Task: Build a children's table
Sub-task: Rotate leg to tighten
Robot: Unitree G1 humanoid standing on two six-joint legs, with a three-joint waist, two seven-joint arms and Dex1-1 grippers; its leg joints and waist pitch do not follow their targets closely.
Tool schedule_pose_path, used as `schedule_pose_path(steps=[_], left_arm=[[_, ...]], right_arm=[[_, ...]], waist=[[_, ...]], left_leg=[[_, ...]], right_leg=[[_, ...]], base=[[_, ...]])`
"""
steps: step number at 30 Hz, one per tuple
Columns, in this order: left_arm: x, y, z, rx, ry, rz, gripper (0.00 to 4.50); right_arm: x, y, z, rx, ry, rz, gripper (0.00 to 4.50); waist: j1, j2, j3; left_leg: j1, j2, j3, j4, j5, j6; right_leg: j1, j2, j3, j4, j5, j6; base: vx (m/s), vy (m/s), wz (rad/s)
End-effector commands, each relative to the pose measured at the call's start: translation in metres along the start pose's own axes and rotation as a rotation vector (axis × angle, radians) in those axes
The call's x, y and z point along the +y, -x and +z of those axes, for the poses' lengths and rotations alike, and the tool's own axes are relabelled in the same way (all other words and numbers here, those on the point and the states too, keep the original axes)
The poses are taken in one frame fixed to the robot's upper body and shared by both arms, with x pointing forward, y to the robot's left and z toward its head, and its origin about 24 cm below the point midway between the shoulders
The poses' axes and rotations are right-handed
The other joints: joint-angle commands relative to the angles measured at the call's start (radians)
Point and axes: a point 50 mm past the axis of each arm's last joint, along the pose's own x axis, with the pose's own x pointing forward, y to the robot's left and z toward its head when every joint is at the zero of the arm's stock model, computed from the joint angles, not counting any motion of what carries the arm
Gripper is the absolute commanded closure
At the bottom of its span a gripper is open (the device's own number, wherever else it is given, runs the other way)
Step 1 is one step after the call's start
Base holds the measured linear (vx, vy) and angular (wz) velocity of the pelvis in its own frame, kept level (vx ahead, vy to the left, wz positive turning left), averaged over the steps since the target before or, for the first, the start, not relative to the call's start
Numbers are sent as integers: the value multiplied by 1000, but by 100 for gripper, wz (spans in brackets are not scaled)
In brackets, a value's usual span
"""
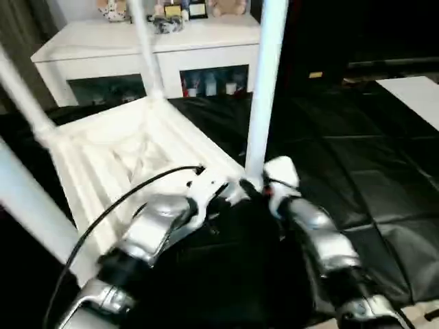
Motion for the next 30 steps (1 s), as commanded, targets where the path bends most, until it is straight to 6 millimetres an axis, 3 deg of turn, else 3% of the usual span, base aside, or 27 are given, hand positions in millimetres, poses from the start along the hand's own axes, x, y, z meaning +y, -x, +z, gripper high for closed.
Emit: schedule_pose_path(steps=[1, 6, 10, 11, 13, 14, 18, 22, 24, 25, 26, 30], left_arm=[[1, -2, -6, 44, -11, 30, 450], [0, 7, -11, 46, -29, -50, 450], [-5, 18, -15, 31, -85, -159, 450], [-5, 18, -15, 31, -85, -159, 450], [-10, 31, -17, 15, -118, -273, 450], [-13, 41, -17, 9, -134, -344, 450], [-20, 55, -16, -14, -171, -466, 450], [-21, 64, -15, -20, -167, -500, 450], [-20, 64, -16, -19, -168, -496, 450], [-19, 65, -16, -17, -168, -494, 450], [-19, 65, -17, -15, -167, -492, 450], [-18, 67, -18, -9, -162, -497, 450]], right_arm=[[13, 0, -7, 2, -58, 73, 149], [1, 10, 11, -149, -68, 138, 103], [-11, 17, 13, -148, -88, 260, 70], [-11, 17, 13, -148, -88, 260, 70], [-13, 34, 10, -130, 31, 489, 70], [-11, 47, 6, -97, 100, 640, 70], [-12, 58, 3, -53, 151, 757, 70], [-14, 61, 4, -38, 173, 825, 70], [-15, 61, 4, -39, 174, 827, 70], [-15, 60, 5, -40, 175, 828, 70], [-15, 60, 6, -40, 172, 838, 70], [-15, 62, 4, -19, 171, 878, 106]], waist=[[-8, -7, -43], [0, -7, -54], [1, -13, -56], [6, -10, -57], [13, -13, -62], [21, -10, -63], [37, -14, -63], [41, -14, -60], [45, -15, -56], [44, -23, -55], [45, -22, -51], [43, -23, -50]], left_leg=[[24, 31, -29, -90, -501, -21], [6, 40, -23, -94, -398, 11], [-3, 40, -17, -88, -321, 53], [2, 42, -14, -84, -297, 59], [5, 44, -12, -80, -260, 70], [3, 49, -12, -76, -213, 96], [9, 49, -7, -72, -155, 127], [11, 51, -6, -75, -181, 114], [14, 51, -5, -78, -220, 93], [13, 50, -4, -79, -227, 89], [13, 49, -5, -81, -266, 70], [15, 49, -7, -84, -297, 44]], right_leg=[[12, -41, 14, -103, -571, -100], [27, -40, 22, -79, -340, -179], [39, -44, 22, -70, -273, -214], [34, -44, 23, -69, -253, -222], [40, -44, 22, -60, -202, -245], [43, -42, 20, -50, -135, -258], [39, -38, 20, -41, -65, -294], [39, -40, 22, -41, -104, -299], [36, -40, 25, -48, -156, -287], [36, -40, 26, -49, -170, -283], [35, -42, 28, -53, -238, -265], [32, -41, 30, -58, -289, -241]], base=[[0, 0, 0], [0, 0, 0], [0, 0, 0], [0, 0, 0], [0, 0, 0], [0, 0, 0], [13, 0, 0], [0, 0, 0], [0, 0, 0], [0, 0, 0], [0, 0, 0], [0, 0, 0]])
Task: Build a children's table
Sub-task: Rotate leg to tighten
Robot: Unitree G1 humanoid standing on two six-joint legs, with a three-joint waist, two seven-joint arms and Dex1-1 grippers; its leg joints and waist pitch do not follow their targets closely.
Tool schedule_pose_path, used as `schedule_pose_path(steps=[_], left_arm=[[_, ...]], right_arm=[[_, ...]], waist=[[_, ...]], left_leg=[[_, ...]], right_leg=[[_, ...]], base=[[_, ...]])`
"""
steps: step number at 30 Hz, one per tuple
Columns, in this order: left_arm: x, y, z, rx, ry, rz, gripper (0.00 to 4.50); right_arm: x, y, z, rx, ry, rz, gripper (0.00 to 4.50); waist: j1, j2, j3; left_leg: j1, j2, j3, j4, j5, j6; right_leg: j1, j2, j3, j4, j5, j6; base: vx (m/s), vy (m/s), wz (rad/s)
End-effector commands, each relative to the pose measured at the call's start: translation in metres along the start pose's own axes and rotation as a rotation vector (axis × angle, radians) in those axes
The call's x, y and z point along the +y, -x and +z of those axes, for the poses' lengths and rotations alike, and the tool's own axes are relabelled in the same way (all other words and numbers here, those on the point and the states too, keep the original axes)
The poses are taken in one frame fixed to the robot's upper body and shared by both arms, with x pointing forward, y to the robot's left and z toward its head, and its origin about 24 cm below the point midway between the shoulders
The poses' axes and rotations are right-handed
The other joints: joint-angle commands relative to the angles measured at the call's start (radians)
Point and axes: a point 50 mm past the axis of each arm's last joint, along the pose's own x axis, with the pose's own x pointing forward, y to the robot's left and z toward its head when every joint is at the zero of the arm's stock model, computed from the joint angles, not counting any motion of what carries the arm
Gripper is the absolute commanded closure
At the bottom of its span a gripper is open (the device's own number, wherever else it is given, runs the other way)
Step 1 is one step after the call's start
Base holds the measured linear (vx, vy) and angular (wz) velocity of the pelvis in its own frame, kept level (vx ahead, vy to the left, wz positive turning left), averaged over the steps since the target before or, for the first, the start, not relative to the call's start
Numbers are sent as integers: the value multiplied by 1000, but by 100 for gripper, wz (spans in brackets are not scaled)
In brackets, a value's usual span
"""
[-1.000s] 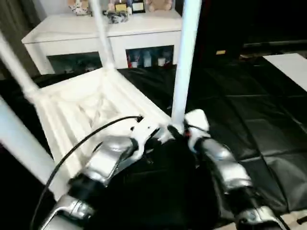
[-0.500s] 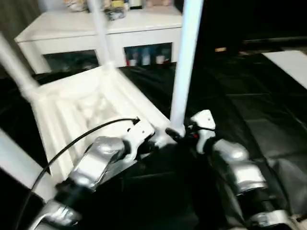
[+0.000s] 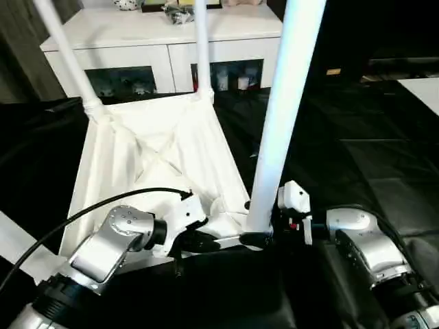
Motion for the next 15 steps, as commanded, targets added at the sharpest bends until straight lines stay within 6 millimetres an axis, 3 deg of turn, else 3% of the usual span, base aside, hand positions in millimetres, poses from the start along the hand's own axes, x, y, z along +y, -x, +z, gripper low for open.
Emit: schedule_pose_path(steps=[1, 9, 15], left_arm=[[-5, 1, 11, -50, -28, -53, 450], [-4, 1, 10, -41, -27, -54, 450], [-1, 0, 7, -25, -11, -21, 450]], right_arm=[[0, -1, 5, 5, 23, 28, 116], [0, 3, 2, 17, 10, 36, 174], [-3, 1, -2, 23, -12, -23, 190]], waist=[[-4, -11, -55], [-4, -11, -61], [-6, -11, -57]], left_leg=[[22, 45, -12, -83, -296, 40], [17, 44, -12, -77, -244, 58], [18, 43, -12, -79, -274, 50]], right_leg=[[36, -40, 30, -62, -290, -233], [41, -39, 29, -54, -207, -255], [39, -39, 28, -58, -253, -249]], base=[[0, 0, 0], [0, 0, 0], [0, 0, 0]])
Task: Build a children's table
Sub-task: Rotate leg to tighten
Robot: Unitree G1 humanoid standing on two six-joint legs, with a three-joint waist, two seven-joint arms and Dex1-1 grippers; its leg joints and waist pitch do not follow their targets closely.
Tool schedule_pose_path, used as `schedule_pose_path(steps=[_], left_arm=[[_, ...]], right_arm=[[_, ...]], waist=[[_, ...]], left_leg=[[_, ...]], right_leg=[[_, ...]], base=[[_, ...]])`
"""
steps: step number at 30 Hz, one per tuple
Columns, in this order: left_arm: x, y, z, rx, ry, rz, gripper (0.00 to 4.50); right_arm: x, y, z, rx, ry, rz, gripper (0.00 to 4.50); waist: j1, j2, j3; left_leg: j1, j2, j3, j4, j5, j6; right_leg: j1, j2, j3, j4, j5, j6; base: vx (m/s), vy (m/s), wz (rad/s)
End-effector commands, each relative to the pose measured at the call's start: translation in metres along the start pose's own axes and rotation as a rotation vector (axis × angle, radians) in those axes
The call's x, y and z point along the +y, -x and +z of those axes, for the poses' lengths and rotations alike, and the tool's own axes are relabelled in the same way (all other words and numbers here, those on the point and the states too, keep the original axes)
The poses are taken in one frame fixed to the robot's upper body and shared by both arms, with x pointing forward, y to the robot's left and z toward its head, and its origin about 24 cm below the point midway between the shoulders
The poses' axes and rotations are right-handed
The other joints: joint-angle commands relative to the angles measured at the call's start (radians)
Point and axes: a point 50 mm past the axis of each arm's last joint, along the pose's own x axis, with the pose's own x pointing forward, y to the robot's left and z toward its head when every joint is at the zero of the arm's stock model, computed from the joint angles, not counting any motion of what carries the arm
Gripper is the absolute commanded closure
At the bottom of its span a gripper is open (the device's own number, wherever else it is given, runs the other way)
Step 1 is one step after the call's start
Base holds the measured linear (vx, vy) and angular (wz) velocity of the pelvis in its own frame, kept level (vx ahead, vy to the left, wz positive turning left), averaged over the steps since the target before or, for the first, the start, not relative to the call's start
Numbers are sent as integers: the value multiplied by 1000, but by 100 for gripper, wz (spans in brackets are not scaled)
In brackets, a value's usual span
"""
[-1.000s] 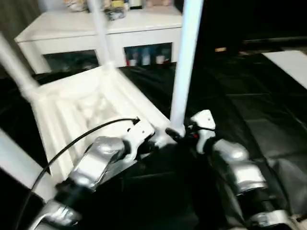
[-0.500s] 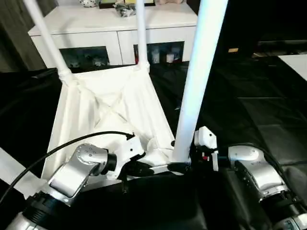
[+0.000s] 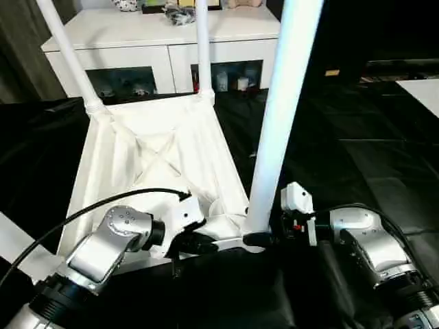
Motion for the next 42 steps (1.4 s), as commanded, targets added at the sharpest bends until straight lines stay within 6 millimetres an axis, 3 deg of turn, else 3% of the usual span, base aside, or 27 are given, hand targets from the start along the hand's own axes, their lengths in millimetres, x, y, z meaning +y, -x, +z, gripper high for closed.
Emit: schedule_pose_path(steps=[1, 7, 10, 14, 16, 17, 18, 19, 20, 21, 22, 24, 26, 27, 29, 31, 32, 33, 34, 35, 36, 38, 40, 41, 42], left_arm=[[1, 0, 8, -25, -15, -1, 450], [29, -22, 10, -30, 100, 303, 450], [38, -34, 16, -51, 179, 391, 450], [47, -50, 20, -26, 211, 485, 450], [49, -51, 21, -19, 207, 497, 450], [50, -52, 20, 1, 189, 510, 450], [50, -52, 20, 2, 189, 510, 450], [50, -52, 21, 10, 178, 510, 450], [50, -52, 21, 11, 177, 509, 450], [49, -52, 21, 12, 175, 503, 450], [49, -52, 20, 12, 175, 501, 450], [49, -50, 19, 13, 173, 492, 450], [48, -46, 18, 9, 155, 467, 450], [48, -46, 18, 8, 153, 465, 450], [44, -42, 18, -5, 117, 412, 450], [37, -37, 18, -20, 70, 337, 450], [36, -37, 18, -23, 62, 325, 450], [32, -32, 17, -35, 40, 277, 450], [30, -30, 17, -38, 35, 254, 450], [22, -19, 14, -41, 0, 174, 450], [22, -19, 14, -41, 0, 174, 450], [17, -12, 13, -48, -18, 113, 450], [11, -6, 12, -59, -21, 52, 450], [9, -4, 12, -64, -25, 32, 450], [8, -2, 13, -70, -24, 18, 450]], right_arm=[[-3, -1, -2, 17, -12, -32, 190], [-18, -20, -19, 37, -126, -348, 192], [-20, -32, -23, 46, -203, -485, 193], [-28, -45, -31, 88, -388, -798, 193], [-29, -47, -32, 93, -415, -841, 194], [-29, -55, -28, 106, -367, -827, 194], [-29, -55, -28, 106, -365, -826, 194], [-28, -61, -19, 68, -305, -788, 194], [-28, -62, -16, 39, -303, -781, 159], [-28, -61, -12, 4, -303, -772, 138], [-28, -61, -9, -13, -304, -773, 124], [-28, -59, -2, -41, -263, -738, 118], [-30, -53, 5, -75, -214, -681, 89], [-30, -52, 5, -76, -211, -675, 77], [-29, -43, 7, -68, -149, -595, 77], [-27, -32, 7, -56, -78, -487, 77], [-26, -31, 7, -54, -68, -472, 77], [-24, -23, 6, -43, -38, -421, 77], [-23, -20, 5, -36, -25, -398, 77], [-20, -7, 3, -16, 2, -319, 77], [-20, -7, 3, -16, 2, -319, 77], [-19, -2, 2, -12, 4, -286, 77], [-18, 2, 3, -13, 9, -254, 77], [-18, 3, 3, -14, 11, -240, 77], [-18, 3, 3, -14, 15, -227, 77]], waist=[[-4, -10, -57], [-25, -15, -47], [-28, -20, -43], [-40, -18, -38], [-48, -9, -40], [-59, 3, -38], [-64, 4, -35], [-68, 7, -32], [-75, 14, -28], [-79, 16, -29], [-79, 15, -31], [-81, 11, -29], [-88, 9, -31], [-89, 9, -33], [-93, 9, -35], [-98, 4, -39], [-97, 7, -36], [-94, 3, -36], [-90, 1, -39], [-85, -3, -42], [-82, -2, -44], [-66, -4, -51], [-57, -4, -48], [-48, -4, -48], [-44, -6, -50]], left_leg=[[18, 43, -12, -82, -279, 48], [22, 36, -15, -84, -366, -6], [23, 31, -20, -86, -402, -12], [29, 21, -30, -85, -468, -30], [36, 22, -38, -88, -506, -35], [46, 25, -42, -93, -577, -38], [48, 27, -45, -97, -610, -40], [49, 30, -49, -102, -646, -43], [55, 36, -57, -114, -723, -53], [56, 40, -62, -122, -761, -56], [57, 40, -61, -124, -763, -55], [61, 32, -53, -115, -737, -50], [34, 31, -63, -119, -683, -40], [28, 32, -63, -118, -664, -38], [27, 30, -61, -114, -639, -32], [12, 35, -64, -114, -610, -16], [15, 37, -57, -114, -598, -6], [25, 35, -49, -107, -591, -2], [27, 35, -49, -105, -582, 0], [15, 39, -48, -106, -529, 16], [13, 40, -47, -105, -510, 22], [14, 41, -33, -99, -414, 45], [14, 41, -27, -97, -386, 52], [22, 43, -22, -94, -383, 54], [18, 45, -19, -94, -353, 57]], right_leg=[[39, -39, 27, -63, -259, -248], [29, -39, 26, -81, -439, -195], [25, -40, 22, -98, -551, -141], [15, -39, 7, -118, -694, -66], [13, -41, -1, -127, -703, -50], [10, -35, -14, -138, -674, -51], [10, -32, -21, -140, -666, -50], [14, -30, -29, -140, -655, -47], [21, -26, -42, -140, -621, -45], [31, -27, -43, -134, -571, -55], [33, -29, -40, -133, -555, -61], [22, -40, -32, -142, -582, -74], [43, -53, -28, -132, -622, -58], [43, -56, -25, -133, -620, -59], [37, -57, -22, -134, -614, -73], [48, -59, -19, -124, -569, -87], [38, -58, -13, -127, -551, -106], [27, -56, -9, -131, -549, -127], [29, -59, -8, -129, -546, -135], [37, -60, -1, -117, -512, -153], [38, -60, 1, -113, -490, -160], [35, -54, 8, -102, -381, -204], [30, -50, 11, -98, -362, -217], [25, -49, 13, -97, -359, -226], [31, -47, 14, -90, -330, -233]], base=[[0, 0, 0], [-9, 0, 0], [-18, 0, -1], [0, 0, 0], [0, 0, 0], [0, 0, 0], [0, 0, 0], [0, 0, 0], [0, 0, 0], [0, 0, 0], [0, 0, 0], [0, 0, 0], [0, 0, 0], [0, 0, 0], [0, 0, 0], [0, 0, 0], [0, 0, 0], [0, 0, 0], [0, 0, 0], [0, 0, 0], [0, 0, 0], [0, 0, 0], [0, 0, 0], [0, 0, 0], [0, 0, 0]])
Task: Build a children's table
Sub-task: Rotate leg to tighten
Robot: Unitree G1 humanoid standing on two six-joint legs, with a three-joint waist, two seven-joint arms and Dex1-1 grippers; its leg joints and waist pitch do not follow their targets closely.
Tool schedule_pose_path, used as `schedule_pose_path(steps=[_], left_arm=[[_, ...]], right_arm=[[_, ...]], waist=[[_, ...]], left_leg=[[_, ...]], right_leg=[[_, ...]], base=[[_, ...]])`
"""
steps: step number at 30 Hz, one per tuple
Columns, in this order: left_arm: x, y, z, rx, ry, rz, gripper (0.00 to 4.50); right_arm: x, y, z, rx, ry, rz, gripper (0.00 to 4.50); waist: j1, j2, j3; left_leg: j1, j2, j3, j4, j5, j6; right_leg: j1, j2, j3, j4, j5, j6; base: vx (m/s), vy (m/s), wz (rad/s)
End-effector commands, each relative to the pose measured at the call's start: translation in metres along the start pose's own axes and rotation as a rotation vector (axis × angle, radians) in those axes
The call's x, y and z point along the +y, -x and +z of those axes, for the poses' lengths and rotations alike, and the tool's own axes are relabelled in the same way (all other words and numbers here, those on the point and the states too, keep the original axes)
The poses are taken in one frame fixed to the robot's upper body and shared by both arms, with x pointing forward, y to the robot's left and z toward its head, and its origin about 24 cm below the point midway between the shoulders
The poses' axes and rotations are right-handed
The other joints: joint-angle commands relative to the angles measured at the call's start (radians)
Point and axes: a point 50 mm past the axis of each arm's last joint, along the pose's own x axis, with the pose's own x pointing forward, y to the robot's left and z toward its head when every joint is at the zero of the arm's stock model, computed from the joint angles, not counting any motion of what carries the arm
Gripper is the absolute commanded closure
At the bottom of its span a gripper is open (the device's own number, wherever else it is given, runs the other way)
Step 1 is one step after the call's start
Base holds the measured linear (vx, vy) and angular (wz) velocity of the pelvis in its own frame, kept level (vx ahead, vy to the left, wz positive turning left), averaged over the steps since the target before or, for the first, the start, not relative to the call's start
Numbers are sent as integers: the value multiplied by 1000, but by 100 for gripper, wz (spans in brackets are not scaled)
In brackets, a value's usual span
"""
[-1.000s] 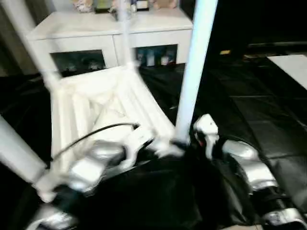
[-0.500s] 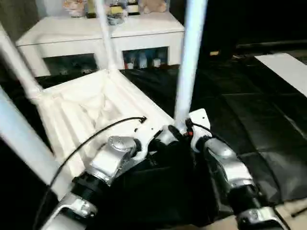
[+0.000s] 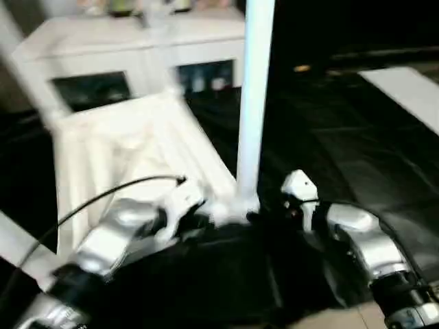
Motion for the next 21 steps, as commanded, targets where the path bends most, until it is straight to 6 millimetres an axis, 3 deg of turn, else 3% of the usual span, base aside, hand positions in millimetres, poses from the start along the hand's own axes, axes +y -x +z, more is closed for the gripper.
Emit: schedule_pose_path(steps=[1, 4, 5, 8, 12, 14, 17, 21], left_arm=[[-12, 0, 13, -56, -37, -121, 450], [-13, 3, 13, -54, -39, -135, 450], [-14, 3, 13, -53, -40, -136, 450], [-14, 3, 13, -51, -41, -141, 450], [-15, 4, 13, -51, -39, -144, 450], [-14, 4, 12, -48, -37, -143, 450], [-15, 4, 12, -47, -36, -142, 450], [-15, 3, 12, -46, -35, -147, 450]], right_arm=[[-3, 2, 11, -41, 38, 19, 77], [-2, 2, 12, -41, 51, 55, 77], [-1, 2, 11, -32, 58, 70, 77], [-1, 2, 10, -22, 61, 90, 77], [-1, 1, 10, -29, 48, 104, 94], [-2, 1, 12, -45, 38, 108, 94], [-1, 2, 13, -58, 31, 117, 128], [0, 3, 13, -73, 21, 137, 151]], waist=[[7, -13, -61], [18, -15, -63], [22, -12, -70], [30, -14, -72], [34, -15, -73], [35, -14, -70], [34, -16, -68], [34, -17, -69]], left_leg=[[19, 44, -7, -82, -331, 60], [22, 45, -2, -76, -282, 66], [14, 45, -4, -72, -212, 80], [14, 42, -1, -64, -143, 110], [17, 42, 1, -62, -149, 114], [18, 43, 0, -65, -178, 103], [18, 43, 0, -67, -208, 82], [18, 43, -1, -66, -213, 76]], right_leg=[[35, -47, 33, -63, -323, -222], [32, -41, 38, -50, -266, -238], [43, -42, 37, -36, -188, -252], [45, -38, 35, -26, -101, -275], [47, -38, 34, -26, -100, -285], [47, -38, 34, -30, -142, -277], [46, -38, 35, -33, -193, -262], [47, -38, 36, -33, -201, -257]], base=[[53, -13, 6], [55, -9, 6], [59, -4, 4], [18, 0, -1], [0, 0, 0], [0, 0, 0], [0, 0, 0], [0, 0, 0]])
